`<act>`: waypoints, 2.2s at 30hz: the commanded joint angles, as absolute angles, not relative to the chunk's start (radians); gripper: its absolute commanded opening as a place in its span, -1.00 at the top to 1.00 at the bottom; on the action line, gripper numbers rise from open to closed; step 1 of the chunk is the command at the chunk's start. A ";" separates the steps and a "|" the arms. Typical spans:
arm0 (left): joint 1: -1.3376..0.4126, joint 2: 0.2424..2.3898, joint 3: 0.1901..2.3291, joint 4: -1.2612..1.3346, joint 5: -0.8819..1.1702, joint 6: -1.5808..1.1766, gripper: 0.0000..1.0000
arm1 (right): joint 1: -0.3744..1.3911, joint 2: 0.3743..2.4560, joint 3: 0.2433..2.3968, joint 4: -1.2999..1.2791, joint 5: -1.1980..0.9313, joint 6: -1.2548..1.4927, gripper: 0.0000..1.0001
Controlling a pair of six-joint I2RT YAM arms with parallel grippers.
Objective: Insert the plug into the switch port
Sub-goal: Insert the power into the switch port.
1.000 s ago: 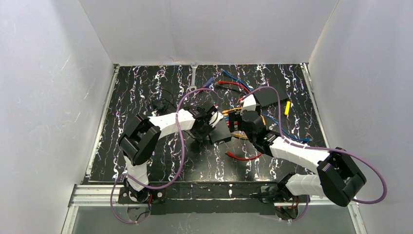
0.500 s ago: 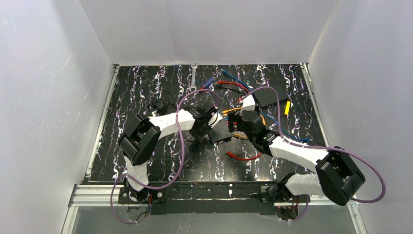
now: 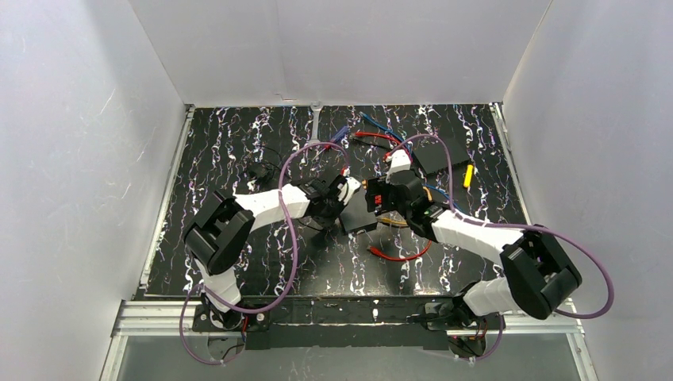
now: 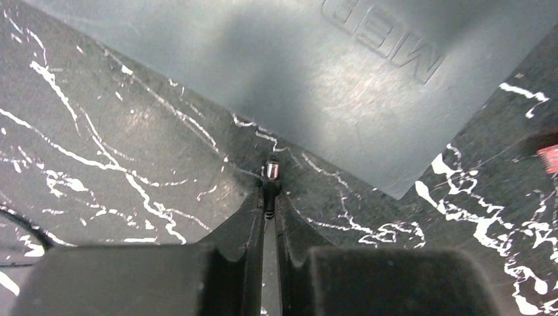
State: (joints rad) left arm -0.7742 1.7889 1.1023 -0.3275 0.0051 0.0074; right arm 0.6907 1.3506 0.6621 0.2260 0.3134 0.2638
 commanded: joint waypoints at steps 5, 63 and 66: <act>-0.783 1.808 0.992 -0.211 0.098 -0.026 1.00 | 0.664 1.455 0.767 0.145 0.178 0.312 -0.89; -0.817 1.632 0.904 -0.190 0.101 -0.027 1.00 | 0.650 1.618 0.830 0.053 -0.026 0.293 0.07; -0.816 1.634 0.917 -0.192 0.097 -0.023 1.00 | 0.650 1.626 0.831 0.052 -0.032 0.290 0.08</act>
